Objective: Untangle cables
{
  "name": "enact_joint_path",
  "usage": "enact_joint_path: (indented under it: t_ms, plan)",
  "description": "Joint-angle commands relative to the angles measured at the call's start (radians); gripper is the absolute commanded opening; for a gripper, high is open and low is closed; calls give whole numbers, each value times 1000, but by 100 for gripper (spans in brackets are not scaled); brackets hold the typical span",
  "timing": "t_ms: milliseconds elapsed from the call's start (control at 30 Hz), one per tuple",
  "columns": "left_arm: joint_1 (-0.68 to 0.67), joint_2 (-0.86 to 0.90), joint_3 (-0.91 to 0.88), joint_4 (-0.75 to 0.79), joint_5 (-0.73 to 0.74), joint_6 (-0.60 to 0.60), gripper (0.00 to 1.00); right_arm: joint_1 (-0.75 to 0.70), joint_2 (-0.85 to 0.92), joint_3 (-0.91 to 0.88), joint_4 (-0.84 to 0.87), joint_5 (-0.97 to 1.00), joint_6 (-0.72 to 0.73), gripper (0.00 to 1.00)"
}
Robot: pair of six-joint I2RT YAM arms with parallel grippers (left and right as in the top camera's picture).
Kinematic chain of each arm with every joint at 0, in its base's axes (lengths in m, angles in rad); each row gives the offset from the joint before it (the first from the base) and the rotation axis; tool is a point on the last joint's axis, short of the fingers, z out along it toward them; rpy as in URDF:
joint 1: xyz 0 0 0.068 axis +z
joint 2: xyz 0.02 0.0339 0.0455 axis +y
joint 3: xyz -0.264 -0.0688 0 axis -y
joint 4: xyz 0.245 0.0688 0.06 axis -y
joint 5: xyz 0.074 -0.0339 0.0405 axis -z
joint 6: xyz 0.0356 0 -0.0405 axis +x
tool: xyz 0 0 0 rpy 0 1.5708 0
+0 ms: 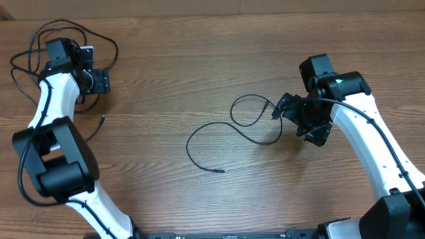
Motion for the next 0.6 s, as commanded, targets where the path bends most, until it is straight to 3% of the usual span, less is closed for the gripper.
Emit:
enact_joint_path:
  t_ms: [0, 133, 300, 433, 500, 567]
  plan:
    - [1, 74, 11, 23, 10, 8, 68, 0, -4, -2, 2, -4, 0, 100]
    - [1, 129, 11, 72, 10, 8, 56, 0, -4, -2, 2, -4, 0, 100]
    - [1, 166, 11, 106, 10, 9, 52, 0, -4, -2, 2, -4, 0, 100]
    - [1, 195, 11, 100, 9, 12, 26, 0, -4, -2, 2, -4, 0, 100]
    - [1, 206, 11, 81, 9, 11, 4, 0, -4, -2, 2, -4, 0, 100]
    - [3, 212, 11, 57, -2, 11, 4, 0, -4, -2, 2, -4, 0, 100]
